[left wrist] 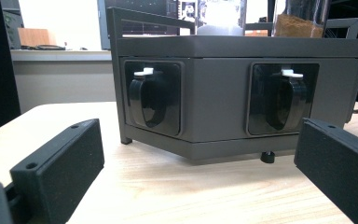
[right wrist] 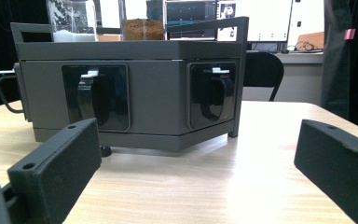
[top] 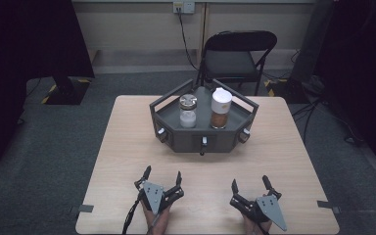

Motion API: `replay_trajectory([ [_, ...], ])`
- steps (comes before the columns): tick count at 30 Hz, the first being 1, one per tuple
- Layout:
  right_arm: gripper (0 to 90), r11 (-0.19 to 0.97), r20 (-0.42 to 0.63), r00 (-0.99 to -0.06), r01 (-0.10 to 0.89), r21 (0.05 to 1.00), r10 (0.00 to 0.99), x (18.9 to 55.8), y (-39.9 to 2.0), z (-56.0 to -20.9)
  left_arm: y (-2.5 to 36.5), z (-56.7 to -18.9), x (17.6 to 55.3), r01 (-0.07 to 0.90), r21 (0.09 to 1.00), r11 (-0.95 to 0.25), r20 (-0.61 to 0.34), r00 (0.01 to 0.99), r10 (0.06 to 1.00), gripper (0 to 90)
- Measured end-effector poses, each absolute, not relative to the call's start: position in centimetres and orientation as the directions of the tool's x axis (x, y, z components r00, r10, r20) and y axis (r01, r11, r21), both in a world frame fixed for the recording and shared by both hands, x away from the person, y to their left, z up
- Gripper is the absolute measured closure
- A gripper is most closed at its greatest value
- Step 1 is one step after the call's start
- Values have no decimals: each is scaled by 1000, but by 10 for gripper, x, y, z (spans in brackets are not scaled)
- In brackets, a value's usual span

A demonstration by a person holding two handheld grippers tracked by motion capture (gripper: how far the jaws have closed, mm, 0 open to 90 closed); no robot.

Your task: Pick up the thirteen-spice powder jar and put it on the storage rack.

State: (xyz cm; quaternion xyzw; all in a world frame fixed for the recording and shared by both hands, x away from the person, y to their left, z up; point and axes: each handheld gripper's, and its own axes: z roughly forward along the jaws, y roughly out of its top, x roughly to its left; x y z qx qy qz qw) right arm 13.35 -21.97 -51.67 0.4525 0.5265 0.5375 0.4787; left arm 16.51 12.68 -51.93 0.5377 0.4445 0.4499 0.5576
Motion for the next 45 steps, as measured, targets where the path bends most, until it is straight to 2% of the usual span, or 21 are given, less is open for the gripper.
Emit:
replay_trajectory([
  [45, 0, 17, -20, -97, -34, 999, 995, 133, -213, -516, 127, -519, 165, -24, 1000, 17, -12, 202, 979, 7],
])
